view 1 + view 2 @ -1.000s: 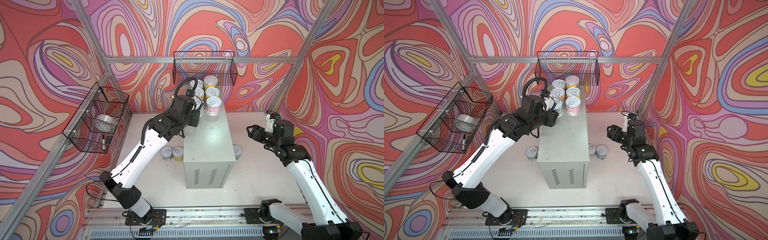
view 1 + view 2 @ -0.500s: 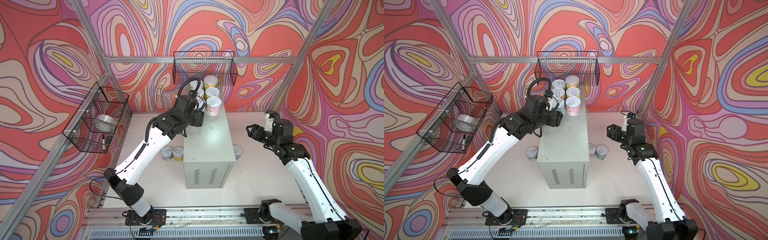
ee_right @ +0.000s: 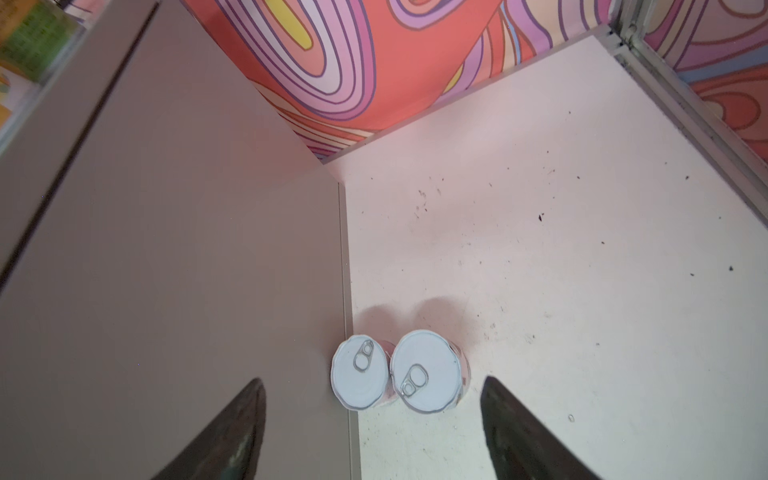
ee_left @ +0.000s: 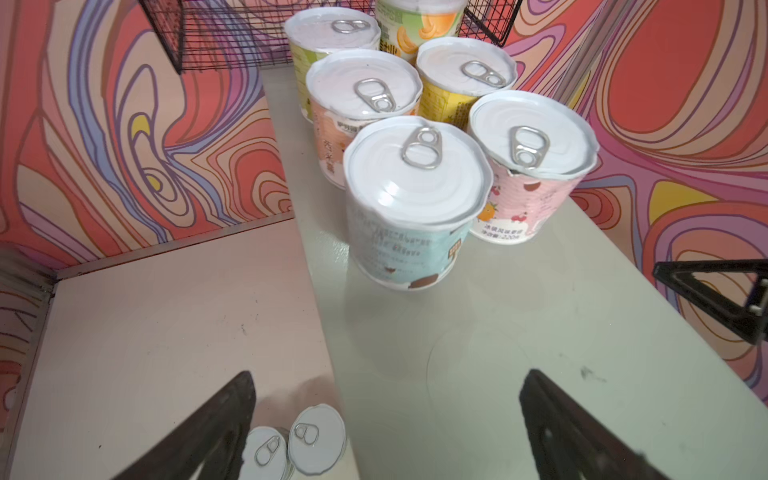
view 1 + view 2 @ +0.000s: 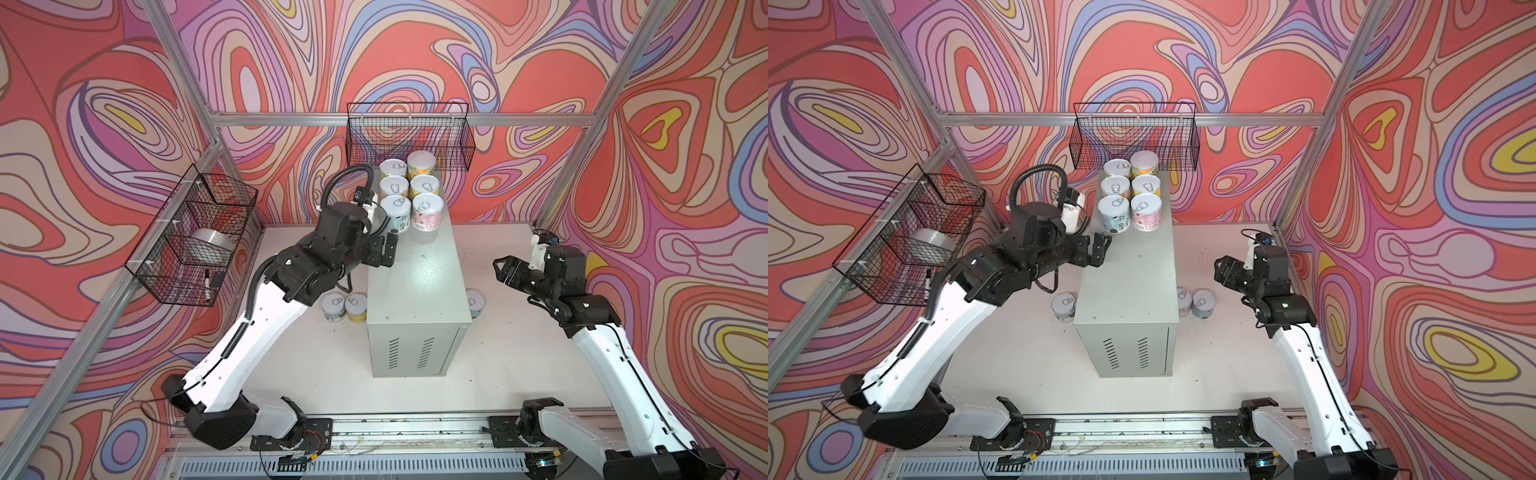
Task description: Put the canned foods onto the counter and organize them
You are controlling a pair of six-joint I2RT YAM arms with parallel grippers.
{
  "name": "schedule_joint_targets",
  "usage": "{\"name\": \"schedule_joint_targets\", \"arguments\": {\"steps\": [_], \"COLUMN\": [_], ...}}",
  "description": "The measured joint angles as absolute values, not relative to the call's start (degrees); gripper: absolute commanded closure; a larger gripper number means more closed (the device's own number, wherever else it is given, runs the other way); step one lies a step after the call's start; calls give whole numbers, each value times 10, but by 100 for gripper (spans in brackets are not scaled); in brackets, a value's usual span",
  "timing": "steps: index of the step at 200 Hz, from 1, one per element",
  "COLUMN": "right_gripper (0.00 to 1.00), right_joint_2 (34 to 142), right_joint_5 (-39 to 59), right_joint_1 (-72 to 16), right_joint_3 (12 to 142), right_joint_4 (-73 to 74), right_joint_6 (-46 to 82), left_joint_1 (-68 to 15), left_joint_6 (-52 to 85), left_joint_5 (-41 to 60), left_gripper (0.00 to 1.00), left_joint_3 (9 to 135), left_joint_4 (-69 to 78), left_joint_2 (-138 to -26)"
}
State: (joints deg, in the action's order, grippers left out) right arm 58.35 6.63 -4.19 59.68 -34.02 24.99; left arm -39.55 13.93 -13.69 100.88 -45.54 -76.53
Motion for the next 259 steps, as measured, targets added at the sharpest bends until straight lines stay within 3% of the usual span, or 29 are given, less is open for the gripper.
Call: {"name": "schedule_joint_targets", "arguments": {"steps": [37, 77, 259], "right_gripper": [17, 15, 4], "right_joint_2": [575, 587, 697], "right_joint_5": [65, 73, 91], "right_joint_1": [-42, -42, -42], "right_joint_3": [563, 531, 443], "right_joint_4": [-343, -330, -299], "right_joint_6": [249, 249, 256], "left_joint_1": [-380, -289, -239], "left_joint_6": [172, 228, 318], "left_joint_5": [-191, -182, -75], "left_gripper": [0, 0, 0], "left_joint_3": [931, 823, 535], "left_joint_4": [-479, -498, -402], "left_joint_2": [-645, -560, -578]}}
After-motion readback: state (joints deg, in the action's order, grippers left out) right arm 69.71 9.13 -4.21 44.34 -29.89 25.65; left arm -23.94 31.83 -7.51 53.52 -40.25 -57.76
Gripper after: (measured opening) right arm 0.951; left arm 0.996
